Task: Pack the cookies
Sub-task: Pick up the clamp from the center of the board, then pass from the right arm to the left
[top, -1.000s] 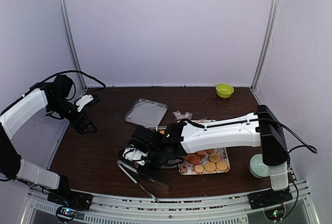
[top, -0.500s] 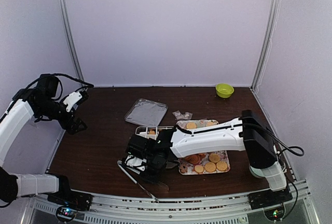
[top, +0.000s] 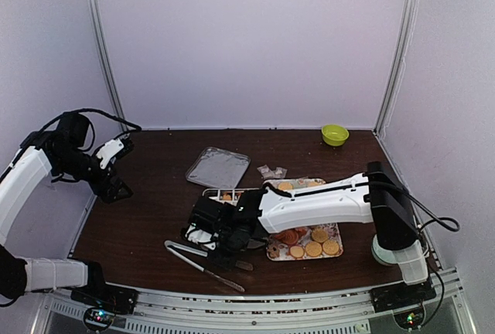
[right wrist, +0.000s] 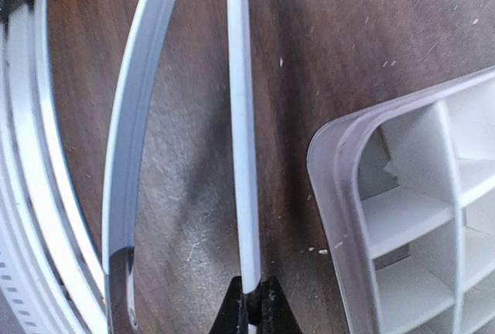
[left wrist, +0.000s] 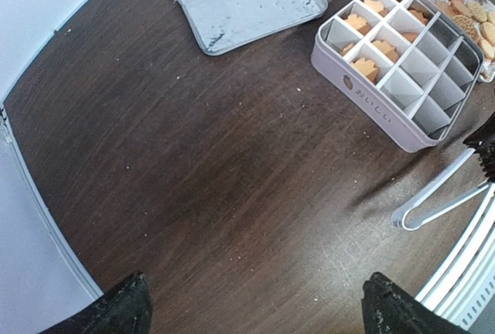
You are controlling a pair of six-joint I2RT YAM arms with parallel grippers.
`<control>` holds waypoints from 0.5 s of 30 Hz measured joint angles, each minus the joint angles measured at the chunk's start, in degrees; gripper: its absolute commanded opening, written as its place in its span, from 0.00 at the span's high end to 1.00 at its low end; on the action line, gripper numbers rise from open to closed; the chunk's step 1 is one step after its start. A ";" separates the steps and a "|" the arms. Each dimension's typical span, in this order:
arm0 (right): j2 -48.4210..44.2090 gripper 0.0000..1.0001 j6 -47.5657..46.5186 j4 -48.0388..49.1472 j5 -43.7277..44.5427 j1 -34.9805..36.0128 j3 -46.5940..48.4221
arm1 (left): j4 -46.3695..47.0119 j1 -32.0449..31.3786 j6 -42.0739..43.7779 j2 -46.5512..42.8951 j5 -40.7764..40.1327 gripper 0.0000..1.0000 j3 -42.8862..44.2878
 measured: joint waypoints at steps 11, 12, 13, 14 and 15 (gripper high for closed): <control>-24.85 1.00 3.87 24.02 8.96 -0.68 -11.85 | -2.40 0.15 -0.70 -0.85 15.96 0.02 7.26; -28.02 1.00 4.66 28.87 9.84 -1.07 -13.90 | -2.78 0.15 -0.68 -0.90 18.88 0.02 7.48; -29.97 1.00 5.11 32.68 10.54 -1.31 -15.02 | -3.41 0.11 -0.66 -0.79 22.18 0.02 7.69; -31.28 1.00 5.55 36.54 11.04 -1.49 -16.04 | -3.93 0.00 -0.63 -0.63 24.79 0.02 7.72; -32.50 1.00 5.97 41.33 11.47 -1.70 -17.25 | -4.48 -0.39 -0.61 -0.33 27.69 0.02 7.72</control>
